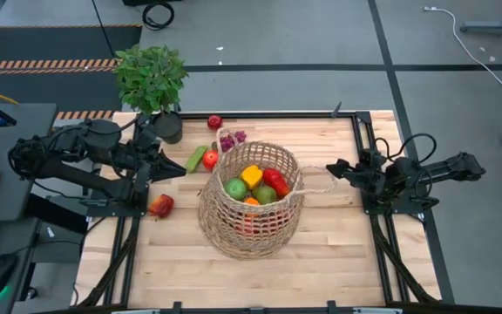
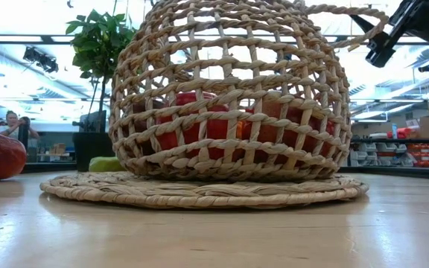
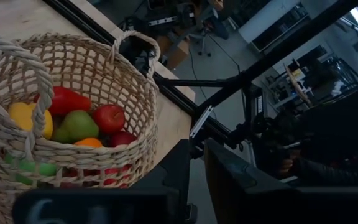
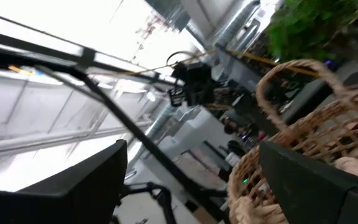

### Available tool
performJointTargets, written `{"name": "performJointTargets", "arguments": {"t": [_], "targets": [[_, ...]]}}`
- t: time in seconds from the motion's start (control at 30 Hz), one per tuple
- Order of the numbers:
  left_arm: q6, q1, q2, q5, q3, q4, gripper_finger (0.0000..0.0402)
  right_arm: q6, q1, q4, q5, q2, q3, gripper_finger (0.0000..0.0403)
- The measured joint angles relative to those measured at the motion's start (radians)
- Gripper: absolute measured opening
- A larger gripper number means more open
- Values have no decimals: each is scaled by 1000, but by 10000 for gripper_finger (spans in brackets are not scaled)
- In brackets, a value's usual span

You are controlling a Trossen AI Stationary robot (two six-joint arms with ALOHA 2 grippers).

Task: Build produce basket
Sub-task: Put the red apple into the brown basket

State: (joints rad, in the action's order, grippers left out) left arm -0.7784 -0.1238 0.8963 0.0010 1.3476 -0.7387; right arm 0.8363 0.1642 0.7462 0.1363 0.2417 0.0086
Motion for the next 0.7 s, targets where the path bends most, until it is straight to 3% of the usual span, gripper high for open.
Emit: {"name": "performJointTargets", "arguments": {"t": [0.3, 0.7], "targets": [[3, 0, 0, -8, 0, 1, 54, 33, 0, 1, -86, 0, 0, 366], [-25, 0, 0, -8, 0, 1, 53, -70, 0, -6, -112, 0, 0, 366]]}}
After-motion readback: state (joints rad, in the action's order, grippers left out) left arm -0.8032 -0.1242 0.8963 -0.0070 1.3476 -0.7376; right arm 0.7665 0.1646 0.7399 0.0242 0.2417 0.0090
